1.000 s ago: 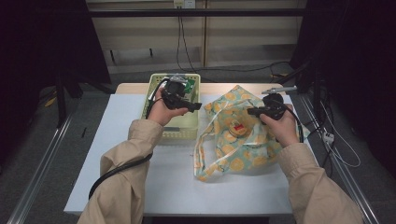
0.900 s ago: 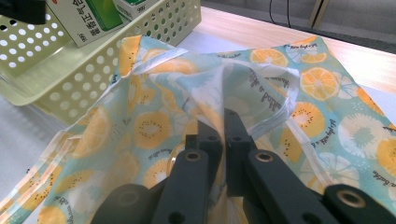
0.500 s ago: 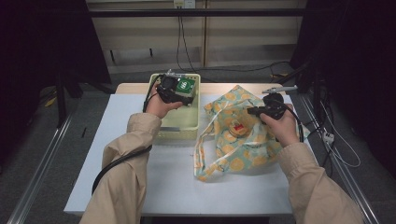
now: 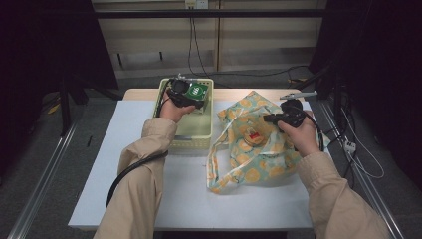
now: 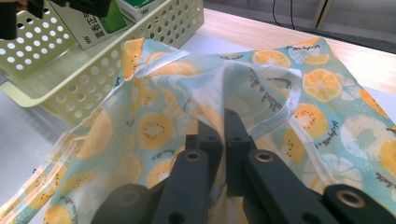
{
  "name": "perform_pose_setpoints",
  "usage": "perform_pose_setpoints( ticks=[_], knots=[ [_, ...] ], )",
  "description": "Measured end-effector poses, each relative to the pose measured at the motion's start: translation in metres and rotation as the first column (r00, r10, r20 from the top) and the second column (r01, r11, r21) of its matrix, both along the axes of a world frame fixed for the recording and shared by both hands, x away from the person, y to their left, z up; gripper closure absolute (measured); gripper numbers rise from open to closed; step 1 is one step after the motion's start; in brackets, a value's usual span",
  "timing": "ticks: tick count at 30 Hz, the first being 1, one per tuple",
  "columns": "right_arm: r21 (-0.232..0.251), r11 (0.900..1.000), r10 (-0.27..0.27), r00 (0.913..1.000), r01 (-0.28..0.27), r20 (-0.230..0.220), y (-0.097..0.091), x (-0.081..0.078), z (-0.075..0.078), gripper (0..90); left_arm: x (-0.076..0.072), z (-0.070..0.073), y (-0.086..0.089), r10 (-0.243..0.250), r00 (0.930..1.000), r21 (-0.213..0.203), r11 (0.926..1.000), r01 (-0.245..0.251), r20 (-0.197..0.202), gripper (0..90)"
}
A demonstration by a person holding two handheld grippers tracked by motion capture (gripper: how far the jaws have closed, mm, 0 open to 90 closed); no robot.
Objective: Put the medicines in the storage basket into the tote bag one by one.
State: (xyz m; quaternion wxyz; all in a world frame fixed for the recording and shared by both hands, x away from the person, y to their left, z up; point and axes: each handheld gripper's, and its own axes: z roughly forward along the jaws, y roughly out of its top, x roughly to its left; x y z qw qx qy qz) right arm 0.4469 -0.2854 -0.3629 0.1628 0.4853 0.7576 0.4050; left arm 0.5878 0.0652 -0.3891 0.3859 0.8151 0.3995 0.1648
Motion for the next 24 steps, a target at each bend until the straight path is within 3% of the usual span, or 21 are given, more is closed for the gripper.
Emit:
perform_pose_setpoints(
  ticks=[11,12,16,17,19,21,24],
  knots=[
    [0.003,1.0000,0.000,1.0000,0.000,-0.009,-0.002,0.002,-0.002,88.9,0.011,-0.012,-0.006,0.024,0.9996,0.011,0.9997,-0.023,-0.018,7.6],
    [0.003,1.0000,0.000,1.0000,0.000,-0.009,-0.002,0.002,-0.002,88.9,0.013,-0.011,-0.006,0.019,0.9997,0.026,0.9995,-0.019,-0.012,6.3],
    [0.002,1.0000,-0.001,0.9999,0.001,-0.012,-0.003,0.002,-0.003,88.9,0.015,-0.011,-0.009,0.038,0.9993,0.020,0.9991,-0.038,0.002,5.9],
    [0.001,1.0000,0.000,0.9999,0.000,-0.012,-0.003,0.003,-0.003,88.9,0.014,-0.011,-0.010,0.059,0.9981,0.030,0.9978,-0.060,0.017,6.0],
    [0.001,1.0000,0.001,0.9999,-0.001,-0.012,-0.002,0.003,-0.003,88.9,0.015,-0.011,-0.009,0.053,0.9986,0.016,0.9985,-0.053,0.006,6.8],
    [0.000,1.0000,0.002,0.9999,-0.002,-0.011,-0.002,0.003,-0.003,88.9,0.016,-0.012,-0.009,0.055,0.9985,0.038,0.9978,-0.055,0.007,6.6],
    [0.001,1.0000,0.006,0.9999,-0.006,-0.011,-0.001,0.003,-0.004,88.9,0.017,-0.015,-0.008,0.064,0.9979,0.030,0.9975,-0.064,-0.007,6.2]
  ],
)
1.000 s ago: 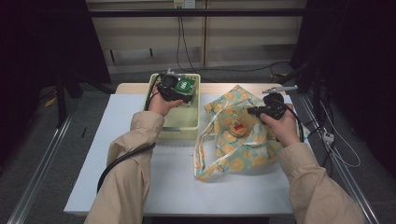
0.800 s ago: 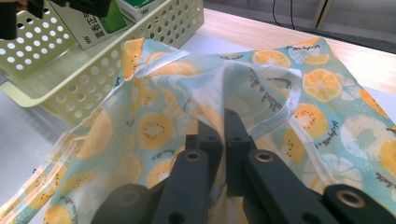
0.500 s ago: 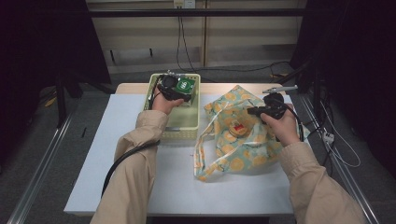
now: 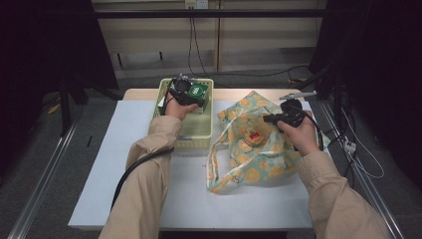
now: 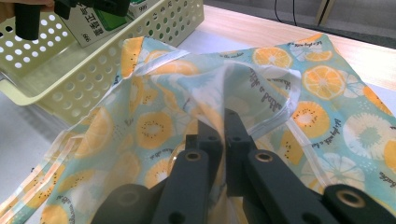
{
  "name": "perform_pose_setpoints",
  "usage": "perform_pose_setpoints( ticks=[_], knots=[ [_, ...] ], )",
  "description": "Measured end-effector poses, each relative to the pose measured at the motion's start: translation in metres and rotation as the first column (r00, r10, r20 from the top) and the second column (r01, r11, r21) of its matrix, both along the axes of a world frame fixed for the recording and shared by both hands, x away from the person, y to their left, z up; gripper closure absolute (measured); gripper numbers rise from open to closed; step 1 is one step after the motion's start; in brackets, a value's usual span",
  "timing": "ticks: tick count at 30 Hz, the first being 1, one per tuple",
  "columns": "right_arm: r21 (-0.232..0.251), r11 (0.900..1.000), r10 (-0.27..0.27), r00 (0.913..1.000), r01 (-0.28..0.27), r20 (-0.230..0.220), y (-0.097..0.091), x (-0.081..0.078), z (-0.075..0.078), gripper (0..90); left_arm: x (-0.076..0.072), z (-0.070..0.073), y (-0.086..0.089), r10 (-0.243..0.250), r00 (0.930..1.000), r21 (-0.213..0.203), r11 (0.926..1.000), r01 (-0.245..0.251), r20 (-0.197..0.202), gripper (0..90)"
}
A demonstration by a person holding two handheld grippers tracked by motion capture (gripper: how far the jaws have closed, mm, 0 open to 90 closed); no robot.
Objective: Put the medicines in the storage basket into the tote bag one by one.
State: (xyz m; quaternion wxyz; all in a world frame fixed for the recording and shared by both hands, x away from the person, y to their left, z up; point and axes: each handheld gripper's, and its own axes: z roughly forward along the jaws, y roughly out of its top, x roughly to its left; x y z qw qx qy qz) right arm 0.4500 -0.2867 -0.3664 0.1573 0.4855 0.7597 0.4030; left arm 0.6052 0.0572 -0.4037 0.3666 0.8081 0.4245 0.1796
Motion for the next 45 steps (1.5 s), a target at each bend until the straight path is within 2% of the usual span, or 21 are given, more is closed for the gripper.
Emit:
perform_pose_setpoints(
  ticks=[1,2,5,11,14,15,16,18,19,21,22,23,25,29,32,35,40,44,45],
  knots=[
    [0.000,1.0000,0.001,1.0000,-0.001,-0.001,0.000,0.000,0.000,88.9,0.001,-0.001,0.000,-0.002,0.9999,0.010,0.9999,0.002,-0.010,6.1],
    [-0.001,1.0000,0.002,1.0000,-0.002,-0.002,0.000,0.000,0.000,88.9,0.001,-0.003,-0.001,0.007,0.9999,-0.001,1.0000,-0.008,-0.012,6.1],
    [-0.003,1.0000,0.000,1.0000,0.000,-0.005,-0.001,0.000,-0.001,88.9,0.002,-0.005,0.000,0.000,1.0000,0.014,0.9999,0.000,-0.005,6.2],
    [-0.003,1.0000,0.003,1.0000,-0.003,-0.004,-0.001,0.000,0.000,88.9,0.005,-0.008,-0.004,0.016,0.9998,-0.004,0.9999,-0.016,-0.015,6.1],
    [-0.001,1.0000,0.002,1.0000,-0.002,-0.004,-0.001,0.000,0.000,88.9,0.007,-0.009,-0.005,0.020,0.9997,0.013,0.9997,-0.020,-0.011,6.1],
    [0.001,1.0000,0.001,1.0000,-0.001,-0.005,-0.002,0.000,0.000,88.9,0.007,-0.011,-0.006,0.037,0.9993,0.023,0.9990,-0.037,-0.001,6.0],
    [0.001,1.0000,0.001,1.0000,-0.001,-0.006,-0.002,0.000,0.000,88.9,0.008,-0.011,-0.005,0.019,0.9997,0.021,0.9996,-0.019,-0.016,6.1],
    [0.001,1.0000,0.002,1.0000,-0.002,-0.006,-0.002,0.000,0.000,88.9,0.010,-0.013,-0.007,0.029,0.9994,0.011,0.9995,-0.029,-0.016,6.2],
    [0.000,1.0000,0.002,1.0000,-0.002,-0.007,-0.002,0.000,0.000,88.9,0.011,-0.014,-0.007,0.028,0.9995,0.022,0.9994,-0.027,-0.015,6.4],
    [0.002,1.0000,-0.001,1.0000,0.001,-0.006,-0.003,-0.001,0.001,88.9,0.012,-0.017,-0.009,0.038,0.9992,0.018,0.9991,-0.037,-0.016,6.9],
    [0.003,1.0000,-0.001,1.0000,0.001,-0.004,-0.004,-0.001,0.001,88.9,0.012,-0.017,-0.010,0.033,0.9994,0.038,0.9988,-0.032,-0.014,6.7],
    [0.005,1.0000,-0.003,1.0000,0.003,-0.004,-0.004,-0.002,0.002,88.9,0.012,-0.018,-0.012,0.047,0.9989,0.024,0.9986,-0.047,-0.008,7.1],
    [0.002,1.0000,-0.003,1.0000,0.003,-0.005,-0.005,-0.002,0.002,88.9,0.013,-0.018,-0.013,0.048,0.9988,0.034,0.9983,-0.047,-0.011,6.4],
    [0.001,1.0000,-0.003,0.9999,0.003,-0.010,-0.006,-0.003,0.000,88.9,0.012,-0.017,-0.015,0.055,0.9985,0.036,0.9979,-0.055,0.000,12.0],
    [0.000,1.0000,-0.004,0.9999,0.004,-0.011,-0.007,-0.004,-0.001,88.9,0.009,-0.017,-0.014,0.054,0.9985,0.038,0.9978,-0.054,0.001,14.3],
    [0.005,0.9999,-0.010,0.9999,0.010,-0.010,-0.009,-0.005,-0.003,88.9,0.002,-0.014,-0.009,0.049,0.9983,0.036,0.9982,-0.048,-0.031,15.0],
    [-0.003,1.0000,-0.008,0.9998,0.008,-0.018,-0.008,-0.007,-0.008,88.9,-0.013,-0.011,0.003,0.030,0.9982,0.029,0.9992,-0.029,-0.053,15.7],
    [-0.006,1.0000,-0.006,0.9998,0.006,-0.021,-0.007,-0.009,-0.012,88.9,-0.026,-0.012,0.011,0.022,0.9988,0.019,0.9996,-0.021,-0.043,15.9],
    [-0.003,1.0000,-0.005,0.9997,0.005,-0.022,-0.006,-0.009,-0.013,88.9,-0.027,-0.012,0.013,0.011,0.9990,0.028,0.9995,-0.010,-0.044,15.8]
  ],
)
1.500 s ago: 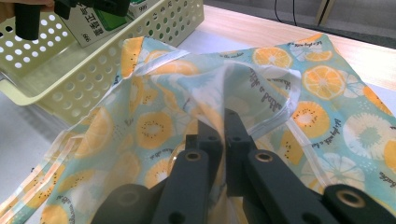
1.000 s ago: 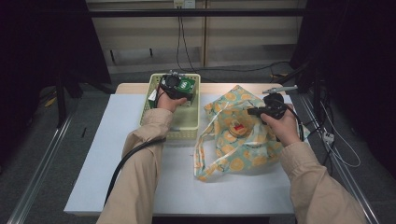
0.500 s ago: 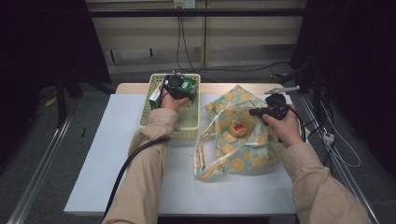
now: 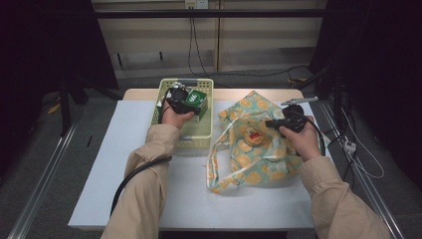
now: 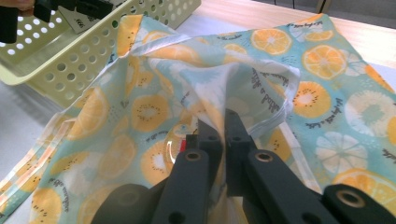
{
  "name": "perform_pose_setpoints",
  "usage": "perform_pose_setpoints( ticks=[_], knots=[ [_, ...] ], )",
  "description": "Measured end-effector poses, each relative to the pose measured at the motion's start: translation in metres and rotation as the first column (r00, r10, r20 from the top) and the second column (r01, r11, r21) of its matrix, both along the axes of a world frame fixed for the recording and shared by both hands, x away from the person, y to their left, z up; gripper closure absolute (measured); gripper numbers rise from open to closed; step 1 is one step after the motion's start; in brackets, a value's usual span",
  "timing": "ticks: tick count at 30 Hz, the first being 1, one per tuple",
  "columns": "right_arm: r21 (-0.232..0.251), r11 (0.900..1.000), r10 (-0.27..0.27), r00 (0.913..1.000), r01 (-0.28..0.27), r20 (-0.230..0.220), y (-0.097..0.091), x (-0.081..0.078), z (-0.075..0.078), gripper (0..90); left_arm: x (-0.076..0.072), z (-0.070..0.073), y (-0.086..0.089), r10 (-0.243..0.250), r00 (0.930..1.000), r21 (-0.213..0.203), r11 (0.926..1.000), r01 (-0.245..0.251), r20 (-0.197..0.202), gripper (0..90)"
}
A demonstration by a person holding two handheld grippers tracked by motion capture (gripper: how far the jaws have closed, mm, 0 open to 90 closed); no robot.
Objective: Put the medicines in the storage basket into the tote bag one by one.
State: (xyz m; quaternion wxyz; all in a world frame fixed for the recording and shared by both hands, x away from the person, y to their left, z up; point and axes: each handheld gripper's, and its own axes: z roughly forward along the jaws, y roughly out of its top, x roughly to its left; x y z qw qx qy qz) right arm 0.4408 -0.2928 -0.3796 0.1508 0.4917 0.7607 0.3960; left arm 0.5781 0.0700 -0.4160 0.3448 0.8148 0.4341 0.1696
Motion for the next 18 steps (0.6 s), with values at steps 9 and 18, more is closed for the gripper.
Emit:
perform_pose_setpoints(
  ticks=[9,18],
  knots=[
    [0.003,1.0000,0.009,1.0000,-0.009,-0.001,0.004,0.000,0.000,88.9,0.007,-0.005,-0.009,0.007,0.9998,-0.011,0.9999,-0.007,-0.017,9.9],
    [0.000,0.9998,0.018,0.9998,-0.018,0.000,0.007,0.001,0.000,88.9,0.007,-0.001,-0.010,0.046,0.9985,0.001,0.9989,-0.046,-0.030,15.8]
  ],
)
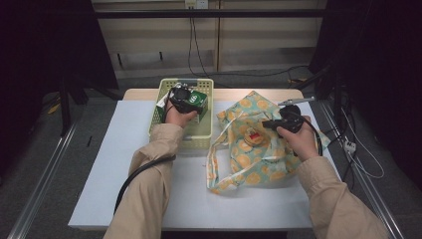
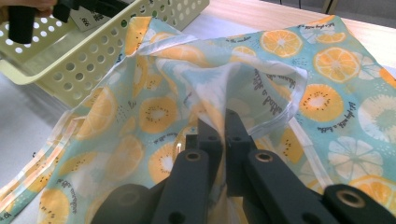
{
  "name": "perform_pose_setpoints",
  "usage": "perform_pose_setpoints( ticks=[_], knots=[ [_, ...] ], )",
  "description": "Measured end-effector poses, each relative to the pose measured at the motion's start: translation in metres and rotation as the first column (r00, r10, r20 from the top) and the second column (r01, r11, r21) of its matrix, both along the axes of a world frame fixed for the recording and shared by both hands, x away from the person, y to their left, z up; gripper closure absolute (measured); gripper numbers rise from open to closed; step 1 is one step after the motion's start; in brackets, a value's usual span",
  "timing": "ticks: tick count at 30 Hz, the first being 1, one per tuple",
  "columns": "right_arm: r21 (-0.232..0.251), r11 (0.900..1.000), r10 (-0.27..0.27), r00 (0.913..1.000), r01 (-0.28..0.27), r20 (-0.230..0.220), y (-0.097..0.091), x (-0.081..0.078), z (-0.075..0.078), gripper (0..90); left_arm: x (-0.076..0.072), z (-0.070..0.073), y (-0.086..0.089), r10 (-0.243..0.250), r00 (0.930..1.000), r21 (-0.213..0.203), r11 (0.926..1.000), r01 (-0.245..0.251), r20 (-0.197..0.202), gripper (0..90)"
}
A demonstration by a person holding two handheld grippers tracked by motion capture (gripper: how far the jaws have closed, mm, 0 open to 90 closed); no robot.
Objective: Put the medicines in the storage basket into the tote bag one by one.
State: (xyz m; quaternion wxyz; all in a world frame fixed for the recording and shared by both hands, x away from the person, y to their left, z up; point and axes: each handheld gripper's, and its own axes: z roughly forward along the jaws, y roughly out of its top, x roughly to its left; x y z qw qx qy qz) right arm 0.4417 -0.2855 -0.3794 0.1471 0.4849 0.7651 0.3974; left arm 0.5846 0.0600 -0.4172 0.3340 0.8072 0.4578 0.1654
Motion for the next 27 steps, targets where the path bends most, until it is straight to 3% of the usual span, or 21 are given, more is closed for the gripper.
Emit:
perform_pose_setpoints(
  ticks=[4,9,14,16,20,22,27],
  knots=[
    [0.001,1.0000,-0.010,1.0000,0.010,-0.001,-0.002,-0.001,0.000,88.9,-0.006,0.012,0.008,-0.020,0.9996,-0.014,0.9997,0.020,-0.019,16.0],
    [-0.007,0.9999,-0.012,0.9999,0.012,0.007,-0.001,-0.002,0.002,88.9,-0.018,0.038,0.016,-0.061,0.9982,-0.062,0.9962,0.061,0.000,16.1],
    [-0.005,0.9999,-0.013,0.9999,0.013,0.007,0.002,-0.002,0.001,88.9,-0.035,0.065,0.018,-0.134,0.9909,-0.087,0.9871,0.135,0.016,16.1],
    [-0.010,0.9999,-0.011,0.9999,0.011,0.007,0.004,-0.002,0.001,88.9,-0.045,0.077,0.017,-0.157,0.9872,-0.118,0.9802,0.159,0.029,16.1],
    [0.003,0.9999,-0.012,0.9998,0.012,0.017,0.007,-0.002,0.004,88.9,-0.062,0.095,0.013,-0.238,0.9699,-0.123,0.9624,0.243,0.051,16.1],
    [0.005,0.9999,-0.013,0.9997,0.012,0.020,0.007,-0.002,0.007,88.9,-0.069,0.099,0.009,-0.260,0.9636,-0.131,0.9549,0.266,0.061,16.1],
    [0.005,0.9999,-0.013,0.9995,0.013,0.029,0.009,-0.003,0.012,88.9,-0.085,0.106,-0.006,-0.339,0.9387,-0.119,0.9313,0.344,0.064,16.0]
  ],
)
